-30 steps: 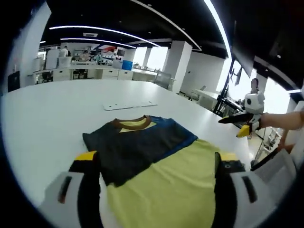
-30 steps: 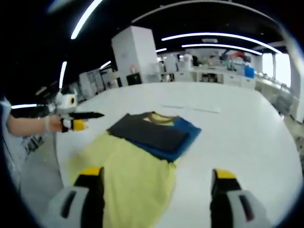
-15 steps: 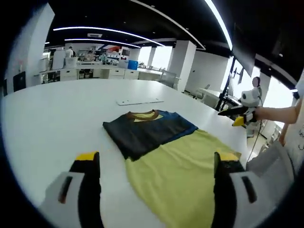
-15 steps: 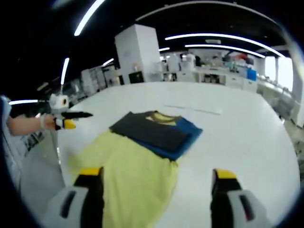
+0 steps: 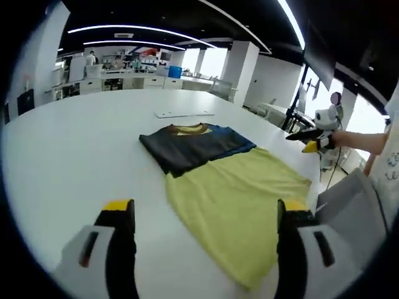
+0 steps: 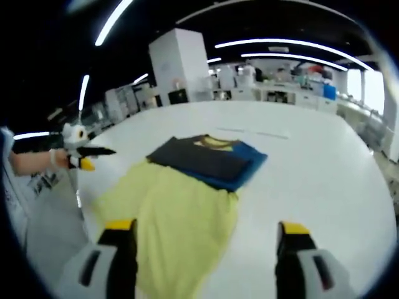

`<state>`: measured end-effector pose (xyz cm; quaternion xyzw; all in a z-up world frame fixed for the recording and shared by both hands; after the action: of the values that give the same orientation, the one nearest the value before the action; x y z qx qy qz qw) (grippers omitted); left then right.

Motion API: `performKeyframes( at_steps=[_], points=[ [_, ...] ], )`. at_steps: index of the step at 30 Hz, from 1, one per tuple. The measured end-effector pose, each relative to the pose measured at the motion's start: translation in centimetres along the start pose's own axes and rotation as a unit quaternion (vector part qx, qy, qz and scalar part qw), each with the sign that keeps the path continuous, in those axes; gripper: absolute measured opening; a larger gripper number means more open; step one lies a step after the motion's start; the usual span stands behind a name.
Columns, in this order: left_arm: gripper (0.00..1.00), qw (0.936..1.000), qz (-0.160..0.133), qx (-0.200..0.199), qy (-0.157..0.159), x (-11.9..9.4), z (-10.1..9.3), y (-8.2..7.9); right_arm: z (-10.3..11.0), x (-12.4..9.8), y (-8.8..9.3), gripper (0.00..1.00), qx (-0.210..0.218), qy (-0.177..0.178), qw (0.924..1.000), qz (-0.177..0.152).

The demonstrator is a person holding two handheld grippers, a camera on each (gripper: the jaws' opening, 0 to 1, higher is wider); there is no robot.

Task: Fold the garment on the visible template until the final outline fits inside the template.

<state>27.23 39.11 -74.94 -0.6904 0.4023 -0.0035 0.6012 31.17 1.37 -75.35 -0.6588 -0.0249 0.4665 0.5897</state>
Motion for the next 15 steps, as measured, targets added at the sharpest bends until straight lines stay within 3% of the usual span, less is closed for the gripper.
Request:
performKeyframes(
  at_steps=[15],
  points=[
    [0.88,0.9991,0.038,-0.003,0.017,-1.7,-2.0,3.3,0.7,-1.4,2.7,0.90,0.019,-0.002,0.9997,0.016]
  ],
)
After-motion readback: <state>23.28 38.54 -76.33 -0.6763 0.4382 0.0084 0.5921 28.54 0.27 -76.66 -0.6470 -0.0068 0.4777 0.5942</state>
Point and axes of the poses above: the point that each gripper's makers call its tool centre point, and the gripper's own axes: x roughly forward along the fingers, z roughly to its left, y roughly out of its underside, the point moved 3 cm from there along -x, roughly backward along the fingers, and after that the axes turned 3 degrees about -x, right-handed, at the moved point
